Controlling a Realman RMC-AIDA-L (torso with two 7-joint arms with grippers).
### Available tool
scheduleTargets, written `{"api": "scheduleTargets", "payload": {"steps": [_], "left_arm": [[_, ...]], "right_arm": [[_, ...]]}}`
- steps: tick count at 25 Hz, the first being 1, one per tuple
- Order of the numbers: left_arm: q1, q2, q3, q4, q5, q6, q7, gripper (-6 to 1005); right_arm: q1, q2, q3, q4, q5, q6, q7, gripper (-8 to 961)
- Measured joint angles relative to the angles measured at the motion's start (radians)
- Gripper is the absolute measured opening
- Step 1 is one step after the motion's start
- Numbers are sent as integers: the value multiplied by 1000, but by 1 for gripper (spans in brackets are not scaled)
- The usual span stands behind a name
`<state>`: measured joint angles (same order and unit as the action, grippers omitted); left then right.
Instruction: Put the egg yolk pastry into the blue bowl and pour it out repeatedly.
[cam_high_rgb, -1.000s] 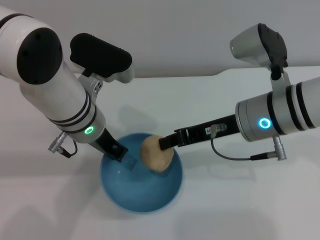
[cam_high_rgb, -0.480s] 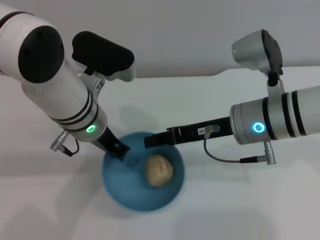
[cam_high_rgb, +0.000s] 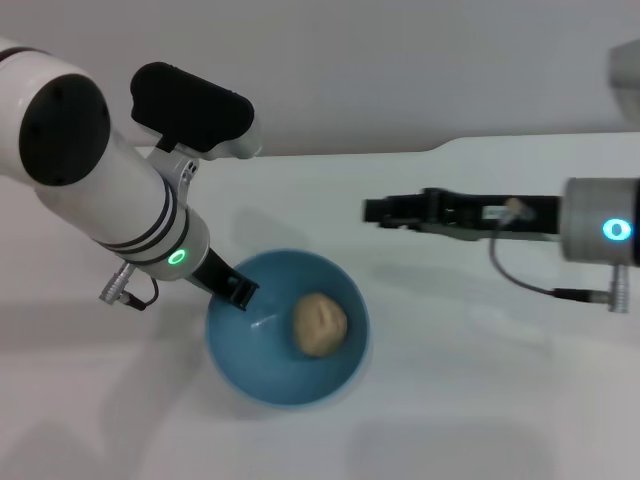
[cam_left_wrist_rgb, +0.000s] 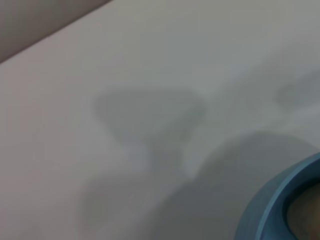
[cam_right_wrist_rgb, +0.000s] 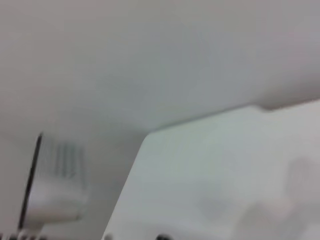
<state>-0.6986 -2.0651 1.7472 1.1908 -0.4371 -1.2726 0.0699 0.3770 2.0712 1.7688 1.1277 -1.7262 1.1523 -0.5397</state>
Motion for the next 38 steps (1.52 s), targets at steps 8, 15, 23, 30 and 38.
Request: {"api": "scheduleTargets", "payload": {"steps": [8, 15, 23, 30, 38], "left_arm": [[68, 1, -8, 3, -3, 168, 1, -1], [130, 5, -12, 3, -37, 289, 1, -1], [154, 5, -9, 7, -68, 374, 1, -2], [183, 5, -4, 20, -90, 463, 1, -2], [357, 5, 67, 143, -88, 785, 1, -1]], "right_arm": [[-97, 2, 27, 48, -149, -127, -8, 246], [-132, 4, 21, 36, -290, -272, -10, 246], [-163, 5, -124, 127, -549, -429, -53, 246], [-179, 4, -204, 123, -616, -571, -51, 247], [-203, 2, -201, 120, -622, -630, -54, 247]]}}
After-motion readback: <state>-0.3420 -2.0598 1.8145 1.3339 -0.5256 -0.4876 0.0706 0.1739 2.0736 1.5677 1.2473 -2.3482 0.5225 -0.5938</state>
